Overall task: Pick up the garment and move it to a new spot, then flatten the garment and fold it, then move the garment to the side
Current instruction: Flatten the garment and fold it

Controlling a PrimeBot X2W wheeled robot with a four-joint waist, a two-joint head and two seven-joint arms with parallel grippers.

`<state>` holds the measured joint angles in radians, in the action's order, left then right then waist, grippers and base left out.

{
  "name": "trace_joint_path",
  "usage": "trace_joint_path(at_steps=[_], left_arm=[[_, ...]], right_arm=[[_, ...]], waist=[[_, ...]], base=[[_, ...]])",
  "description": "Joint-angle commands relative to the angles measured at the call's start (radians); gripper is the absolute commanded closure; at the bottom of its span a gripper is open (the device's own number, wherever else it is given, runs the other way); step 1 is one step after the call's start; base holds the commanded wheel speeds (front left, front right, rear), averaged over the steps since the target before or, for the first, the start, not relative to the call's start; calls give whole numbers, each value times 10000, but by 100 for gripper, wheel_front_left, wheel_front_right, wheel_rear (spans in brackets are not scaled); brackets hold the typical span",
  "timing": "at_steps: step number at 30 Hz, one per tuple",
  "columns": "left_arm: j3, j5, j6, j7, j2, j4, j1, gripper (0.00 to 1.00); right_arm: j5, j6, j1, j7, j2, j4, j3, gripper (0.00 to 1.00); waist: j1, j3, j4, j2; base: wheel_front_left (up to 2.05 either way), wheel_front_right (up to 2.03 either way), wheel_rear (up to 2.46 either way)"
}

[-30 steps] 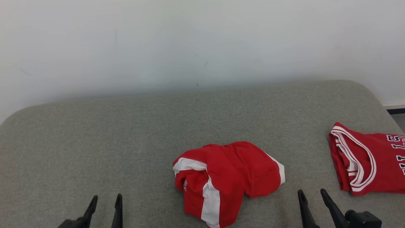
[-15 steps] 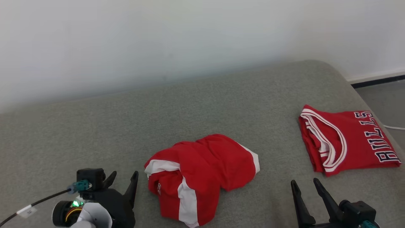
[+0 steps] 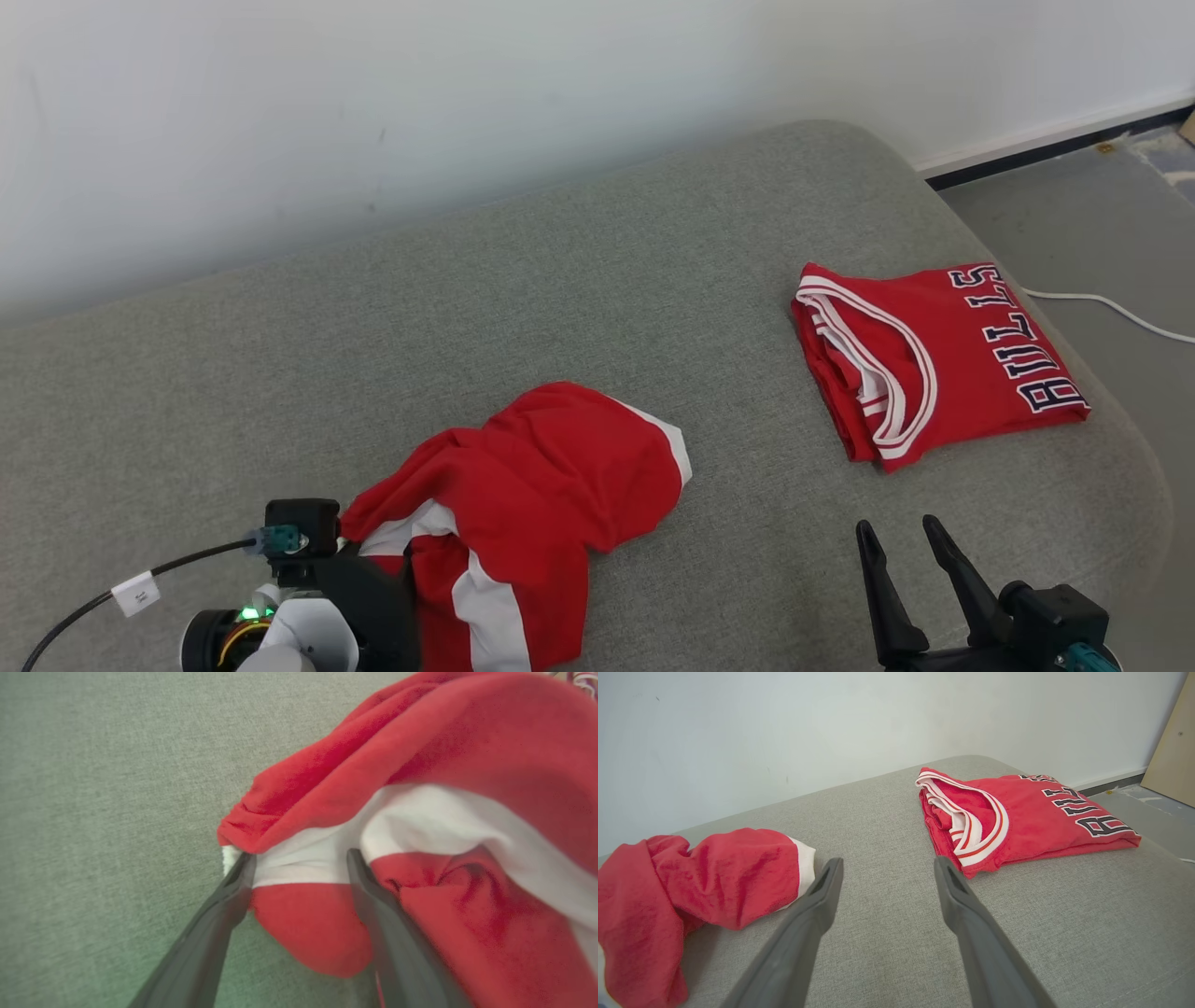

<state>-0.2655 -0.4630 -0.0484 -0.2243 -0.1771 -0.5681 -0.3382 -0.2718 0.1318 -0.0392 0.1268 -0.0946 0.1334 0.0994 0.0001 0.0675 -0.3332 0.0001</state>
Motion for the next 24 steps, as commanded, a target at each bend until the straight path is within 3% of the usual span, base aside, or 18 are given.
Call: trace_joint_path(at_steps=[1, 5, 9, 18, 24], left_arm=[[-27, 202, 211, -68, -10, -145, -152, 0], [-11, 479, 949, 47, 29, -323, -222, 0], [-99, 680, 1262, 79, -24, -362, -175, 0], [-208, 329, 939, -27, 39, 212, 234, 0], [-113, 226, 1123, -325, -192, 877, 600, 0]], right_arm=[[-83, -26, 125, 40, 6, -3, 33, 0], [-107, -26, 136, 54, -54, 13, 85, 0], [-113, -26, 67, 9, -99, 11, 103, 0], [-71, -26, -62, -74, -149, -50, 65, 0], [-68, -26, -140, -99, -108, -73, 86, 0]], waist=[[-1, -5, -73, -1], [-1, -60, -95, -1], [-1, -108, -64, -1], [-1, -311, 146, -1], [-1, -393, 270, -1]], base=[[0, 0, 0], [0, 0, 0], [0, 0, 0], [0, 0, 0], [0, 0, 0]])
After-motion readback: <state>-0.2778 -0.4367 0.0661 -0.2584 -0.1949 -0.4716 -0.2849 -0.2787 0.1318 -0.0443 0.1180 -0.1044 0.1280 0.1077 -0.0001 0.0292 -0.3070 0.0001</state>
